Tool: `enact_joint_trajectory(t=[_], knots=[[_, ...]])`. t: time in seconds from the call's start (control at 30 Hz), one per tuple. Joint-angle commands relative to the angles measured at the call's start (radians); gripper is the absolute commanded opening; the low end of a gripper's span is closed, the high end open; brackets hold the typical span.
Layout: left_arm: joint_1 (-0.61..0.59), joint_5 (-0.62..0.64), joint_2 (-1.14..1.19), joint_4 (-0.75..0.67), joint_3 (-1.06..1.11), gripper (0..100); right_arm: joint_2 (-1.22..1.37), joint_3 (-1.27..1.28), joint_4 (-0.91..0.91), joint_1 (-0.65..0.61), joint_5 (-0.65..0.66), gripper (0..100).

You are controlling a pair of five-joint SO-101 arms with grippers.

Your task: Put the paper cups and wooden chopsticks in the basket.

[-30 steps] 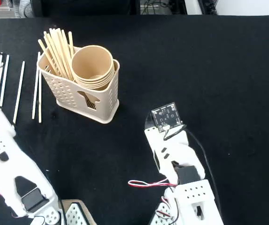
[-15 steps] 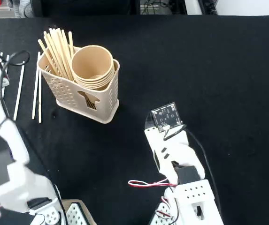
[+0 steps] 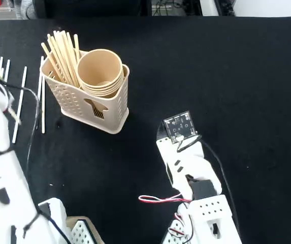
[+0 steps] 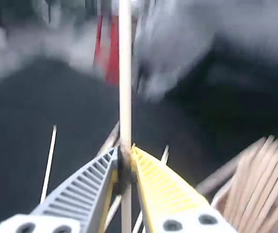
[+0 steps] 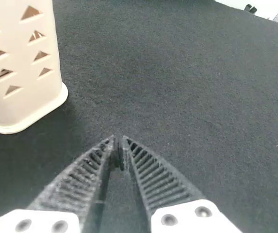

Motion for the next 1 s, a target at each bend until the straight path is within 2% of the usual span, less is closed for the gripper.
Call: enact_joint_trajectory(t=[0.0, 0.2, 0.37, 0.47, 0.7, 0.83, 0.97], knots=[[0.018, 0.064, -0.031, -0.221, -0.071, 3, -0.007, -0.001, -0.005, 0.009, 0.008, 1.5], [0.18, 0.112, 0.124, -0.381, -0.228, 3, -0.007, -0.001, -0.005, 0.009, 0.008, 1.6], [0.269, 0.218, 0.229, -0.39, -0.303, 3, -0.005, -0.001, -0.005, 0.009, 0.008, 1.6], [0.305, 0.226, 0.273, -0.396, -0.286, 3, -0.005, -0.001, -0.005, 0.009, 0.008, 1.6], [0.311, 0.222, 0.295, -0.548, -0.174, 3, -0.01, -0.001, -0.005, 0.009, 0.008, 1.6], [0.358, 0.216, 0.295, -0.571, -0.11, 3, -0.012, -0.001, -0.005, 0.006, 0.008, 1.6], [0.429, 0.124, 0.295, -0.571, -0.071, 3, -0.012, -0.001, -0.005, 0.006, 0.008, 1.6]])
